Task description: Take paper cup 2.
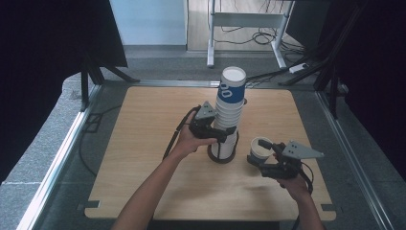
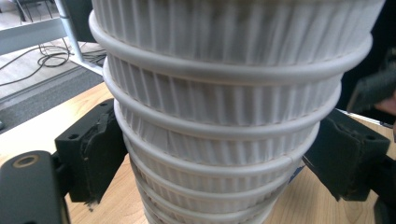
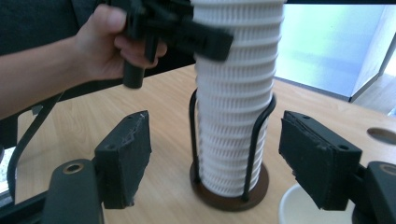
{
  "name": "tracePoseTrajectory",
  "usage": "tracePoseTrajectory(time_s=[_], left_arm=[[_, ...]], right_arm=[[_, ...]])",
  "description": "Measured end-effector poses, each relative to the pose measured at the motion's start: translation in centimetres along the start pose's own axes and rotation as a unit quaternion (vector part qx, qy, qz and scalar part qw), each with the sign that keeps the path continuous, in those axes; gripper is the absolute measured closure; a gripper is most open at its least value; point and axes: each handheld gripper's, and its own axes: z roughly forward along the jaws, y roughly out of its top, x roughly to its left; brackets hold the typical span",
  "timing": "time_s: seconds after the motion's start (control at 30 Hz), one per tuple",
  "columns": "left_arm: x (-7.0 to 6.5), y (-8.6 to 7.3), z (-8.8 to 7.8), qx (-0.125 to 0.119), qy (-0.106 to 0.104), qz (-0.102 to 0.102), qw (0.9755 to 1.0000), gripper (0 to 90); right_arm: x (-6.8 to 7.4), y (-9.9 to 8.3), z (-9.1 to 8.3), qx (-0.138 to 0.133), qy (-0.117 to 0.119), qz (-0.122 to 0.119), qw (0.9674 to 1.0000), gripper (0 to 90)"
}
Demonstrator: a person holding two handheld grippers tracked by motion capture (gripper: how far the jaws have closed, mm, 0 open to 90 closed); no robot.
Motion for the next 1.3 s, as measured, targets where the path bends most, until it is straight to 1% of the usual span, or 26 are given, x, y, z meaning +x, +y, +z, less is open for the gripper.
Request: tracePoseTrajectory(time_s=[0.07, 0.17, 0.2, 0.3, 0.33, 0.43, 0.7, 0.83, 0.93, 1.1, 1.2, 1.3], left_arm=[[0.0, 0.0, 0.0, 0.000, 0.001, 0.000, 1.0000, 12.6], [0.0, 0.0, 0.0, 0.000, 0.001, 0.000, 1.0000, 12.6], [0.0, 0.0, 0.0, 0.000, 0.001, 0.000, 1.0000, 12.6], [0.0, 0.0, 0.0, 0.000, 0.001, 0.000, 1.0000, 12.6], [0.0, 0.0, 0.0, 0.000, 0.001, 0.000, 1.0000, 12.6], [-0.1, 0.0, 0.0, -0.001, 0.001, -0.001, 1.0000, 12.6], [0.0, 0.0, 0.0, 0.000, 0.001, 0.000, 1.0000, 12.7], [-0.1, 0.0, 0.0, 0.001, 0.002, 0.001, 1.0000, 12.7], [-0.1, 0.0, 0.0, 0.000, 0.002, 0.001, 1.0000, 12.7], [-0.1, 0.0, 0.0, -0.004, 0.002, -0.003, 1.0000, 12.7], [-0.1, 0.0, 0.0, -0.002, 0.002, -0.001, 1.0000, 12.7], [-0.1, 0.0, 0.0, -0.001, 0.002, -0.001, 1.0000, 12.7]], right_arm=[[-0.5, 1.2, 0.2, 0.005, 0.002, -0.002, 1.0000, 25.5], [-0.8, 2.7, 0.4, 0.010, 0.006, -0.017, 0.9998, 25.5], [-0.8, 3.0, 0.5, 0.011, 0.007, -0.017, 0.9998, 25.5], [-1.1, 4.8, 0.5, 0.009, 0.021, -0.027, 0.9994, 25.5], [-1.2, 5.1, 0.5, 0.008, 0.022, -0.028, 0.9993, 25.5], [-1.4, 6.8, 0.5, 0.002, 0.030, -0.030, 0.9991, 25.4], [-1.8, 10.8, 1.3, 0.004, 0.039, -0.036, 0.9986, 25.1], [-1.9, 12.2, 1.6, 0.009, 0.050, -0.037, 0.9980, 24.9], [-2.0, 12.8, 1.8, 0.006, 0.055, -0.036, 0.9978, 25.0], [-1.7, 13.6, 2.3, 0.010, 0.058, -0.043, 0.9973, 24.8], [-1.7, 14.0, 2.6, 0.011, 0.062, -0.043, 0.9971, 24.7], [-1.9, 14.4, 2.9, 0.011, 0.059, -0.041, 0.9974, 24.5]])
